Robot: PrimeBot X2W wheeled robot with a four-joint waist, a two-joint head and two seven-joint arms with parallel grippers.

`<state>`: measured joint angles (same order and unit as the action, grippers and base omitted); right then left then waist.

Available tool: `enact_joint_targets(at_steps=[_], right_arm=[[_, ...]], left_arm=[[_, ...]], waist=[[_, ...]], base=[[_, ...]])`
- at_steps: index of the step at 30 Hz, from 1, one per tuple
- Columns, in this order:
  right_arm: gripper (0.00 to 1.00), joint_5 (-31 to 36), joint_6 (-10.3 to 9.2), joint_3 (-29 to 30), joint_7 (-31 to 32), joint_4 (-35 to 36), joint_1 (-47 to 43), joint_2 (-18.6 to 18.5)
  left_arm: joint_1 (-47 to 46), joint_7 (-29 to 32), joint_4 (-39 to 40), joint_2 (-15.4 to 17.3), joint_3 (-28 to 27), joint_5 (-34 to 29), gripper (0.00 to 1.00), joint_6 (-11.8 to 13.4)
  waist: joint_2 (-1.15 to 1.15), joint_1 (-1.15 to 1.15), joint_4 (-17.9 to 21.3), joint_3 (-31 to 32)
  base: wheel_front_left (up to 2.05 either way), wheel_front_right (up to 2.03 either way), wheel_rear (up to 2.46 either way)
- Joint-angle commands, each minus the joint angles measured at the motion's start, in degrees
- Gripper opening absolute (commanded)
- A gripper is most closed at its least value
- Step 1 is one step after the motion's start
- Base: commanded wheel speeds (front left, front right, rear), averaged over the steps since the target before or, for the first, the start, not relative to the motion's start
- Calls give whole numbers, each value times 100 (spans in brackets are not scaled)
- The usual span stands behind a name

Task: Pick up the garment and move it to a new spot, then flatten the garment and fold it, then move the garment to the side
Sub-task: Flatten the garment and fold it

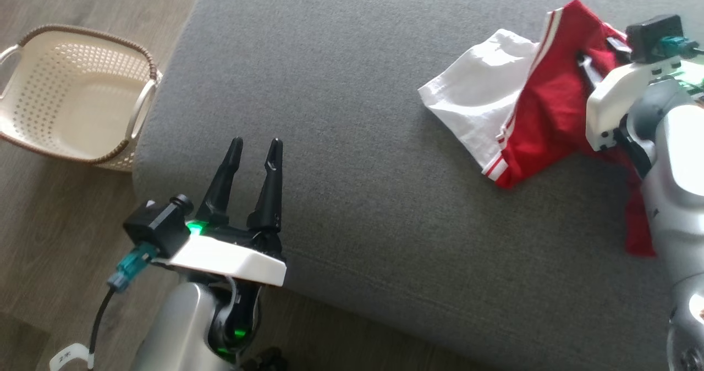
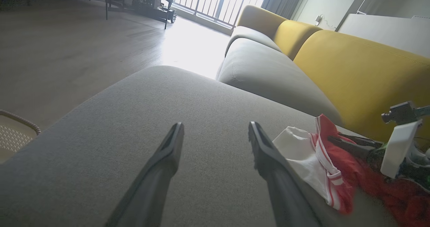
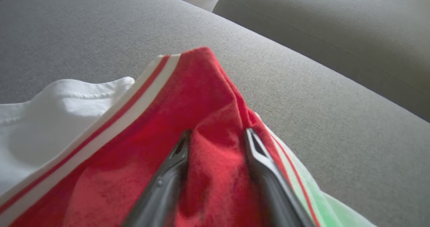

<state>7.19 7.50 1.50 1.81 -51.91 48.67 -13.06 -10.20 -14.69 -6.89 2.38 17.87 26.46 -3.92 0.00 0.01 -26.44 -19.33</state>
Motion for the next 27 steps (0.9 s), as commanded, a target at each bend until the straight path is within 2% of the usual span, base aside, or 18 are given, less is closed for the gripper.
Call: enact_joint_targets(at_steps=[1, 9, 18, 23, 27], right_arm=[[0, 54, -1, -94, -80, 92, 202, 38], [0, 170, -1, -59, -697, -241, 544, 74], [0, 350, -1, 226, -1338, -302, 1339, -80], [0, 652, -1, 410, -1587, -54, 1821, -154], [0, 900, -1, 475, -1667, 396, 1988, -12]], left_arm=[[-175, -30, 204, 50, -158, 45, 100, 56], [-157, -30, 157, 50, -179, 49, 100, 55], [-54, -30, 77, 50, -168, -47, 100, -11], [40, -30, 69, 50, -230, -66, 100, -23], [113, -30, 80, 50, -287, -84, 100, -30]], waist=[[0, -1, -16, -15], [0, -1, 76, 143], [0, -1, 180, 541], [0, -1, 191, 727], [0, -1, 205, 817]], base=[[0, 0, 0], [0, 0, 0], [0, 0, 0], [0, 0, 0], [0, 0, 0]])
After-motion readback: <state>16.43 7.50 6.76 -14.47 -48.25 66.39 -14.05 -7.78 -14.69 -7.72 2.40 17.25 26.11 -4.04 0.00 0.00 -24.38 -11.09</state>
